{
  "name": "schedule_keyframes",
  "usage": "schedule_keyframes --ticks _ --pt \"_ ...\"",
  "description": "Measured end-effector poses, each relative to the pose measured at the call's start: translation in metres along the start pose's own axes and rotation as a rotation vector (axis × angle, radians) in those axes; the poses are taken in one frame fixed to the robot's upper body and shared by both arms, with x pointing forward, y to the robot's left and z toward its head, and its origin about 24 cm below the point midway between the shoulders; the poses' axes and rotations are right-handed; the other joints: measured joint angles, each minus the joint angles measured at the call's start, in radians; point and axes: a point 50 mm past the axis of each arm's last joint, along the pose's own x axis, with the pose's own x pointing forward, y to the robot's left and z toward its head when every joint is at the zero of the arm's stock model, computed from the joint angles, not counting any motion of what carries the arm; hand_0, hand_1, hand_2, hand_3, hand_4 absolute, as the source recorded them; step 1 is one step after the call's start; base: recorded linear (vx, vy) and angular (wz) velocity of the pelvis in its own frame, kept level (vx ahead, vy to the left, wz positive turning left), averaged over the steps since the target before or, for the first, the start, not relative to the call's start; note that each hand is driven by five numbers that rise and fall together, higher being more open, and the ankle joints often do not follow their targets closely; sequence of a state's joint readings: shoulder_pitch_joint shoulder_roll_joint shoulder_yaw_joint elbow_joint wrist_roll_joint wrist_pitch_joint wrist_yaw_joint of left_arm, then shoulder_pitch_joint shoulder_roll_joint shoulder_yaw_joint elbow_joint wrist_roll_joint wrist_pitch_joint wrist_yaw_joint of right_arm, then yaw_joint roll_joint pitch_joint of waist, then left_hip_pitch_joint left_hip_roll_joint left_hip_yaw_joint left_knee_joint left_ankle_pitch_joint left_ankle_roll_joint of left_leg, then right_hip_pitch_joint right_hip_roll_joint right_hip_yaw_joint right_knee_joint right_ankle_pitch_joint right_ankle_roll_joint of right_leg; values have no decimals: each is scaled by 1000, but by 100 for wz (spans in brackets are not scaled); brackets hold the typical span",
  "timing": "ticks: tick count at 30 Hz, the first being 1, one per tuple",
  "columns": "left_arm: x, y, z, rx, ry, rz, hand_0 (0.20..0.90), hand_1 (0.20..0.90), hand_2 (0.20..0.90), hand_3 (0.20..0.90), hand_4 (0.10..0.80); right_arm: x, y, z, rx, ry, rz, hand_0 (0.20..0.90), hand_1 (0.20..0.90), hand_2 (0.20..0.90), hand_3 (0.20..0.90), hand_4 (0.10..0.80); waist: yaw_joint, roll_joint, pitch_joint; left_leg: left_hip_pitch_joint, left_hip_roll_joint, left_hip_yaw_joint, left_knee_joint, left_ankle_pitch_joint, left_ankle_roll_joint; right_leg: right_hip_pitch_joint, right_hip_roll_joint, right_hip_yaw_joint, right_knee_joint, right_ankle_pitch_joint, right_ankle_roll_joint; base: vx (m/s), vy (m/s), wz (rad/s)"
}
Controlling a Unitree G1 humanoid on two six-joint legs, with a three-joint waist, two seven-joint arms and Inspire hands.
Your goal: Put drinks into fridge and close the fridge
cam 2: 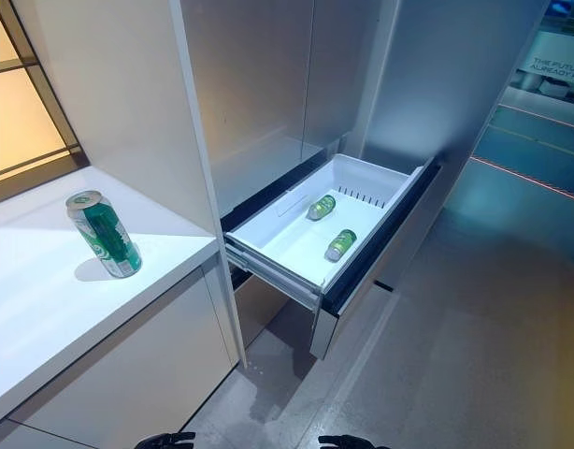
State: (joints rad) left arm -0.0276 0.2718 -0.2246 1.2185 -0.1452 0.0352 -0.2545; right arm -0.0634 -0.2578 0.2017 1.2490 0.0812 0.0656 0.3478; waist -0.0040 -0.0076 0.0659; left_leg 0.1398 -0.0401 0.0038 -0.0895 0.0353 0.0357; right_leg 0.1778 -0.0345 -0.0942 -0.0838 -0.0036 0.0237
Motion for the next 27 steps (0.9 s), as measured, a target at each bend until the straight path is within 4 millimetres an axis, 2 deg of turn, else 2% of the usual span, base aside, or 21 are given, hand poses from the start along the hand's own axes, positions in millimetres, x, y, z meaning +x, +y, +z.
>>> schedule_keyframes --ticks 8,15,18,19,22,25,26,27 --pt "0 0 0 -8 -18 0 900 900 900 900 800 0 0 0 1 1 0 900 900 900 900 800 0 1 1 0 0 -1 0 0 0 0 0 -1 0 0 0 0 0 0" --pt "-2 -3 -2 -88 -85 -35 900 900 900 900 800 0 0 1 0 0 -1 900 900 900 900 800 1 -1 6 0 0 -1 0 0 -1 0 0 -1 0 0 0 -2 1 0" --pt "-3 -7 12 -119 -162 -134 900 900 900 900 800 0 -1 3 0 -1 -2 900 900 900 900 800 2 0 17 -1 0 1 0 1 -2 0 -1 -6 0 0 0 -27 10 5" --pt "-5 -13 28 -100 -220 -223 900 900 900 900 800 -1 -2 4 -2 -3 -2 900 900 900 900 800 3 4 20 -1 0 2 1 3 -1 -5 -2 -7 0 0 0 0 0 0" --pt "-10 -22 52 -81 -305 -356 900 900 900 900 800 -2 -5 7 -6 -10 -4 900 900 900 900 800 -1 13 28 -1 0 3 3 3 0 -7 -2 -6 0 1 1 -22 33 -1" --pt "-25 -34 88 -50 -445 -544 900 900 900 900 800 -4 -9 10 -9 -16 -6 900 900 900 900 800 -1 27 42 -2 0 4 2 4 0 -6 -2 -6 0 1 1 0 0 0" --pt "-29 -35 95 -43 -474 -576 900 900 900 900 800 -4 -9 11 -11 -18 -7 900 900 900 900 800 -1 29 44 -2 0 4 2 4 0 -6 -2 -6 0 1 1 0 0 0" --pt "-39 -38 112 -37 -550 -652 900 900 900 900 800 -4 -11 11 -12 -19 -10 900 900 900 900 800 0 35 45 -2 1 4 3 4 0 -6 -2 -6 0 1 1 0 0 0"
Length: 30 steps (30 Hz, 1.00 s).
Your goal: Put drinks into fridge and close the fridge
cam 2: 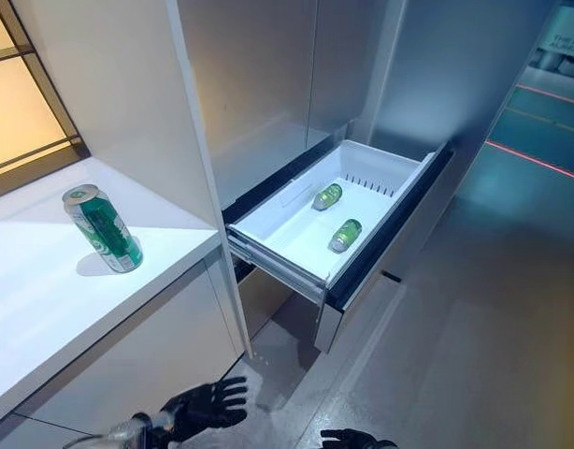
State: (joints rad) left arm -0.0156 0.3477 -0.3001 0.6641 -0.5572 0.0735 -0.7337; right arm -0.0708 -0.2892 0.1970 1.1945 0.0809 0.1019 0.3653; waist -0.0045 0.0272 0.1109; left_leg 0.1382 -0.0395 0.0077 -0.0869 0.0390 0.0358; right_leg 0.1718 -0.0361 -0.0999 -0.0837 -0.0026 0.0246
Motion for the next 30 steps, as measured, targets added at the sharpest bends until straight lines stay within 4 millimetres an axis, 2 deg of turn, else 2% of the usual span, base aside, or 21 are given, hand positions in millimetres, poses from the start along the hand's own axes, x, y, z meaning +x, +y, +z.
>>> schedule_keyframes --ticks 2,3,7,9,13,19,22,26,30 --pt "-1 -11 35 66 -79 -105 900 900 900 900 800 0 0 0 0 -2 0 900 900 900 900 800 1 1 2 -1 1 0 -1 0 0 -1 1 0 0 0 0 0 0 0" --pt "-4 -23 64 87 -170 -184 900 900 900 900 800 0 0 -1 1 -2 -1 900 900 900 900 800 2 2 2 0 1 0 0 0 0 0 1 0 0 0 0 0 0 0" --pt "-15 -65 142 138 -466 -370 900 900 900 900 800 0 0 -4 -3 -15 -1 900 900 900 900 800 5 2 1 1 0 -2 2 0 0 3 0 -1 0 0 0 19 -11 1" --pt "-25 -85 176 176 -622 -397 900 900 900 900 800 0 1 -6 -5 -26 -5 900 900 900 900 800 5 3 1 6 0 -5 2 0 0 8 1 -3 -1 0 1 42 -30 3" --pt "-50 -96 220 272 -892 -284 900 900 900 900 800 1 4 -9 2 -35 -13 900 900 900 900 800 4 10 -3 17 0 -15 -2 0 -1 21 2 -6 -4 -2 2 33 -29 3" --pt "-108 -73 253 450 -1250 266 900 900 900 900 800 2 8 -17 53 -32 -27 900 900 900 900 800 32 12 -12 17 1 -20 -1 0 -2 22 2 -10 -6 -1 1 7 -6 1" --pt "-131 -67 261 482 -1340 436 900 900 900 900 800 2 11 -24 57 -7 -25 900 900 900 900 800 61 -2 -20 16 -1 -29 1 1 -2 25 1 -21 -6 -3 2 16 -6 10" --pt "-140 -62 265 466 -1364 538 900 900 900 900 800 5 20 -26 50 3 -6 900 900 900 900 800 73 -22 -34 15 -5 -45 -1 1 -2 31 -2 -30 -6 -8 4 11 -2 12" --pt "-141 -57 264 425 -1367 597 900 900 900 900 800 7 26 -26 56 3 10 900 900 900 900 800 75 -26 -38 15 -5 -45 -3 -2 -6 30 -2 -29 -5 -7 2 0 0 0"
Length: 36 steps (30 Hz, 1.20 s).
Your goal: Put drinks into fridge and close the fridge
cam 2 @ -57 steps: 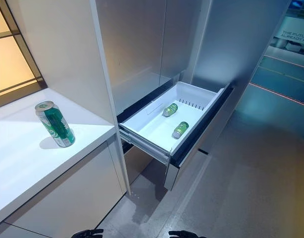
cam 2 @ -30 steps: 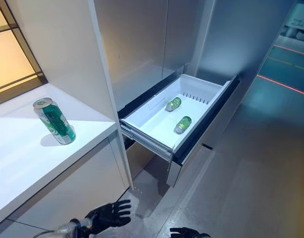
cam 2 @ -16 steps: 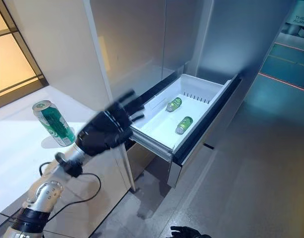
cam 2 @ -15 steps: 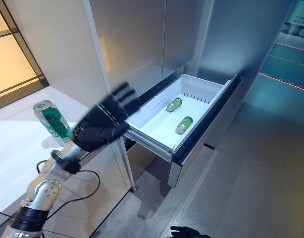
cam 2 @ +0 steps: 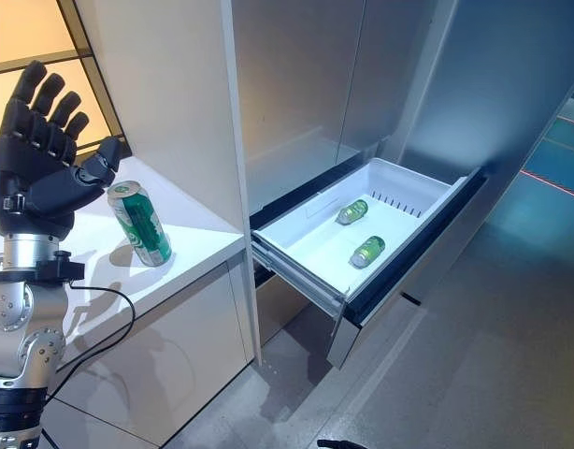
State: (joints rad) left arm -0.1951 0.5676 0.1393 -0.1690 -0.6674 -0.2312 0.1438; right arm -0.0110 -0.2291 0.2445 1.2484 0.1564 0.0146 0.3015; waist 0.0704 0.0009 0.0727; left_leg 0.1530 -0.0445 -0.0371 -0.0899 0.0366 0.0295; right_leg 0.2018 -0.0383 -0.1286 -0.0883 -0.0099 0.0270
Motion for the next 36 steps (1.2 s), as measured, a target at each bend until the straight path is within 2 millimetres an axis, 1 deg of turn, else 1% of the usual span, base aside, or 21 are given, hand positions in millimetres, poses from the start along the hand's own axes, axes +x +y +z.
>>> schedule_keyframes --ticks 4,7,11,17,24,32,36 --pt "-1 8 -9 16 45 54 900 900 900 900 800 0 0 -2 3 10 -1 900 900 900 900 800 -7 5 -12 0 0 1 0 0 1 0 0 0 1 0 0 0 0 0" --pt "-3 17 -19 37 94 86 900 900 900 900 800 0 -1 -1 2 10 -2 900 900 900 900 800 -15 8 -15 0 1 1 0 3 5 0 1 1 4 0 0 0 0 0" --pt "-9 31 -38 67 199 142 900 900 900 900 800 0 -1 -1 3 13 -2 900 900 900 900 800 -18 10 -16 2 1 3 0 3 5 0 1 2 4 0 0 0 0 0" --pt "-16 47 -56 102 322 161 900 900 900 900 800 -1 -1 -1 5 15 -2 900 900 900 900 800 -18 10 -16 2 1 4 0 3 5 0 1 3 4 0 -1 0 0 0" --pt "-14 50 -56 117 369 72 900 900 900 900 800 -1 -1 -1 11 22 -3 900 900 900 900 800 -19 10 -16 4 2 5 -1 3 5 2 1 4 4 1 -1 0 0 0" --pt "-12 53 -55 137 394 28 900 900 900 900 800 -1 -2 -1 11 22 -3 900 900 900 900 800 -20 11 -17 6 2 8 -1 3 5 4 1 5 4 1 -1 0 0 0" --pt "-10 56 -51 162 408 -3 900 900 900 900 800 -1 -2 -1 12 25 -3 900 900 900 900 800 -21 11 -17 7 3 19 -1 3 4 3 2 12 4 2 -2 6 2 -4"
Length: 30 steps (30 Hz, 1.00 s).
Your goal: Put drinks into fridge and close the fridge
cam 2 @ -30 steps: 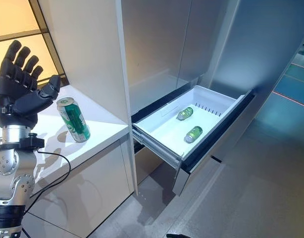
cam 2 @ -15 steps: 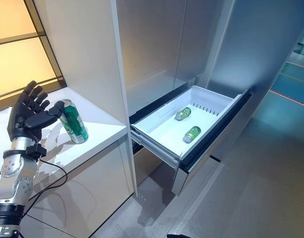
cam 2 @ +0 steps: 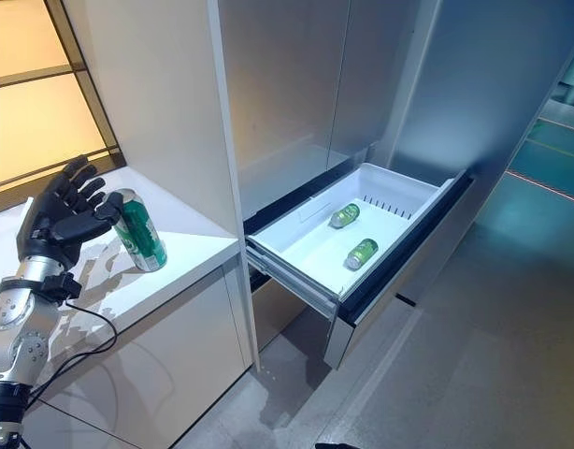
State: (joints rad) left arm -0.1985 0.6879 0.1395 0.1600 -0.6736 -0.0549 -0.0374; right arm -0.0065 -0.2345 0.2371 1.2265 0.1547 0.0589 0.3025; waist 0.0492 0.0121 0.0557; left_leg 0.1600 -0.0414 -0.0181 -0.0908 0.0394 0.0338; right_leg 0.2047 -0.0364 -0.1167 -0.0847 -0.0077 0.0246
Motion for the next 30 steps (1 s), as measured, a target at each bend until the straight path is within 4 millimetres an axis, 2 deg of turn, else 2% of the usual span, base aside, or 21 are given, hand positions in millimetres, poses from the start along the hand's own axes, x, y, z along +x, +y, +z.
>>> schedule_keyframes --ticks 7,14,30 --pt "5 5 5 21 -2 -5 900 900 900 900 800 0 0 1 2 -3 1 900 900 900 900 800 -4 1 -1 -3 1 10 0 -3 -4 -9 1 14 0 2 0 6 6 -6" --pt "8 13 6 13 -18 91 900 900 900 900 800 0 0 3 0 -10 2 900 900 900 900 800 -31 2 -3 -4 2 21 0 0 0 -13 1 21 0 3 0 4 3 -3" --pt "7 15 7 12 -35 144 900 900 900 900 800 0 1 5 -2 -16 3 900 900 900 900 800 -51 2 -4 -1 4 35 0 0 1 -18 3 41 -5 9 -1 0 1 -3"
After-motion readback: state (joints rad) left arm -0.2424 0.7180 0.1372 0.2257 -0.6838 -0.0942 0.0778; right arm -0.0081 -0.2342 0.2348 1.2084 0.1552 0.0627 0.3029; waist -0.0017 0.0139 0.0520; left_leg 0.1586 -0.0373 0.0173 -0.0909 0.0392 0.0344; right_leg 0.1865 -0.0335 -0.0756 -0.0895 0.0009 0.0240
